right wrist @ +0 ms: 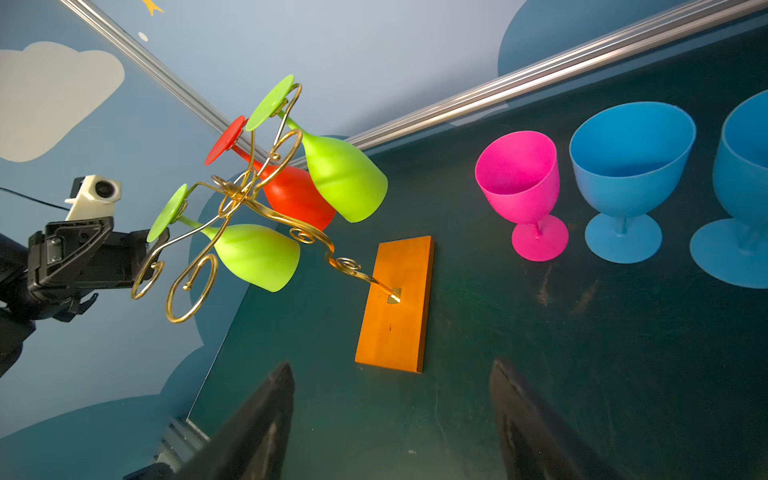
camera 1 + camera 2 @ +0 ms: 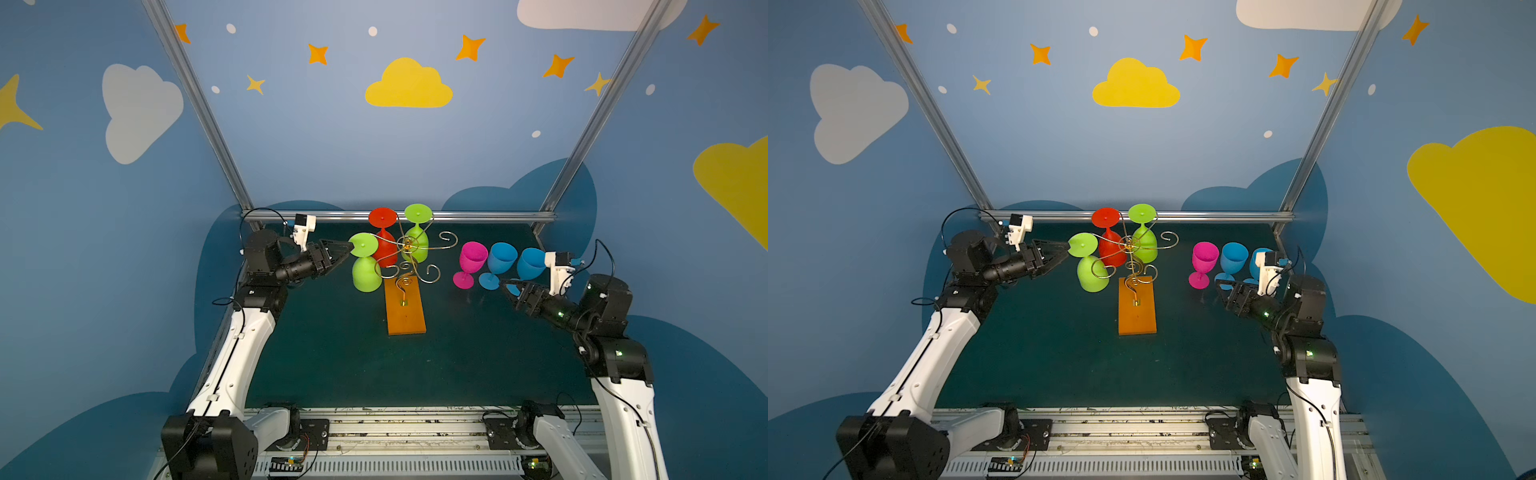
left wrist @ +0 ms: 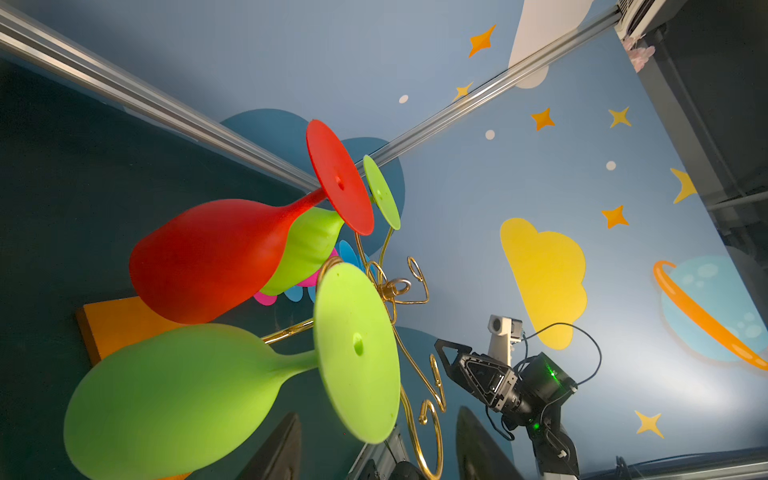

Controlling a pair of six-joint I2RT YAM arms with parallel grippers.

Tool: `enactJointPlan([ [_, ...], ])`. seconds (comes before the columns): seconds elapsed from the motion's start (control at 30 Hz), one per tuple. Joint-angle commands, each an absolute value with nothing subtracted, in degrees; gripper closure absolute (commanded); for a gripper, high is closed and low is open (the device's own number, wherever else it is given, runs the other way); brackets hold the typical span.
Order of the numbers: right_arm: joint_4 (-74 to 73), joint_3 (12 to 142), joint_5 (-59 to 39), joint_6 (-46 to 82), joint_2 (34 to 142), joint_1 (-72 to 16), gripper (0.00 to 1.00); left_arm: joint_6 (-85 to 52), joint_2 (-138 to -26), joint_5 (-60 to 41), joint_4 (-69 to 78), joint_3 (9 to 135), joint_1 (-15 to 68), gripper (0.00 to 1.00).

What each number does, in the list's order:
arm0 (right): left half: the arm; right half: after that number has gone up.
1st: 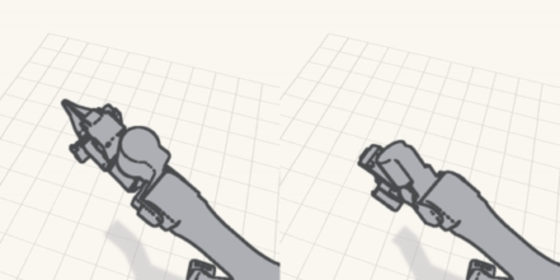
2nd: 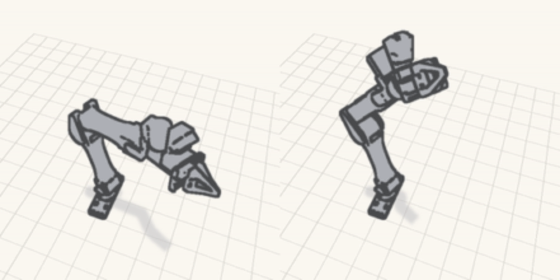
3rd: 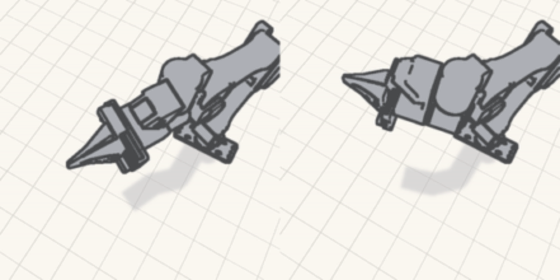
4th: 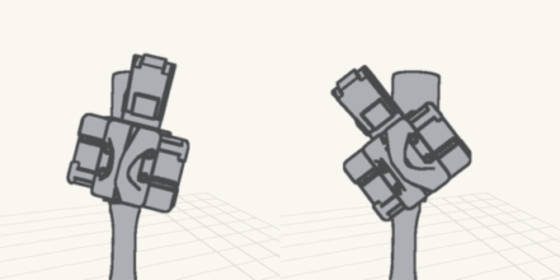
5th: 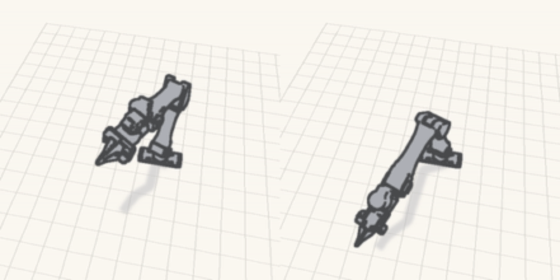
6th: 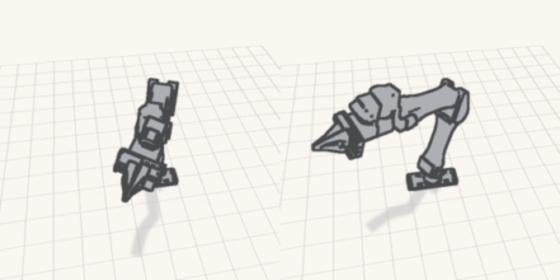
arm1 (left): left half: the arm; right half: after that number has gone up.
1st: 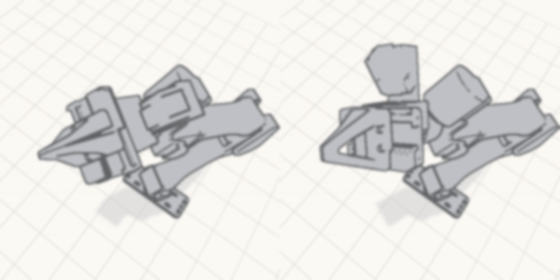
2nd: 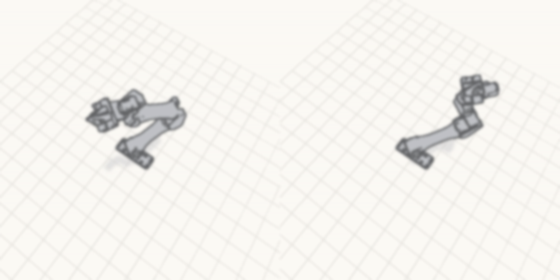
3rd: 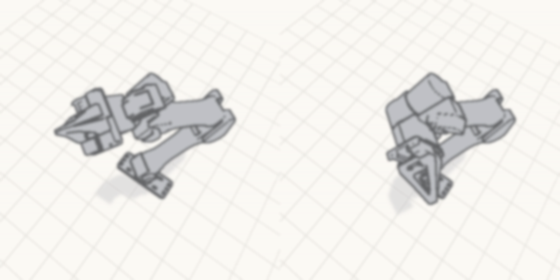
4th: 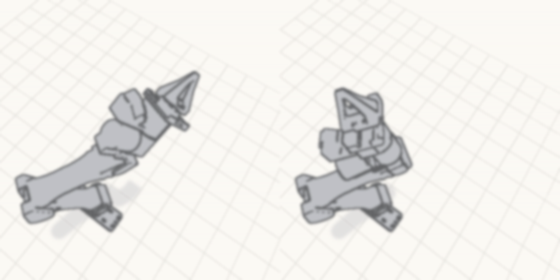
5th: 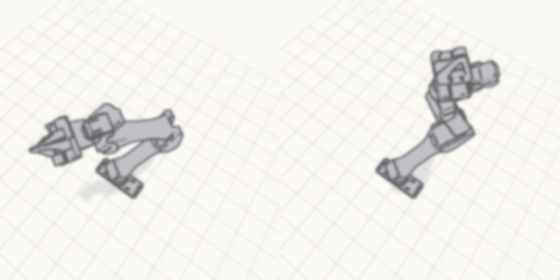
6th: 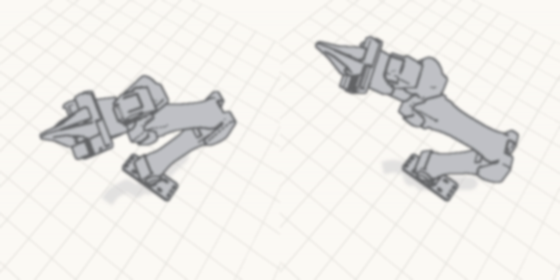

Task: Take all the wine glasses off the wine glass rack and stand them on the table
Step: 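Reach the left gripper to the lime-green glass foot while the right gripper turns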

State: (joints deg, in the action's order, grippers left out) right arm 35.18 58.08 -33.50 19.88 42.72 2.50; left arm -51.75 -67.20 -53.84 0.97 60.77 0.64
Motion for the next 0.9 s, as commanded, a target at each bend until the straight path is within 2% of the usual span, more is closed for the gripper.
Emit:
enactJointPlan([
  [0.0, 33.5, 57.8, -32.9, 20.8, 41.6, 1.8, 0.27, -49.2, -67.6, -54.2, -1.3, 62.0, 1.4, 0.45],
  [0.1, 35.2, 59.0, -32.0, 19.7, 41.4, 1.6, 0.26, -49.2, -68.3, -54.0, -0.4, 61.8, 2.5, 0.5],
  [0.27, 37.8, 61.6, -31.5, 18.6, 40.5, 1.6, 0.26, -49.0, -69.7, -53.4, 0.0, 62.4, 3.9, 0.52],
  [0.87, 37.7, 61.6, -31.8, 19.8, 39.4, 1.6, 0.26, -51.8, -71.9, -53.3, 3.0, 64.2, 4.3, 0.77],
])
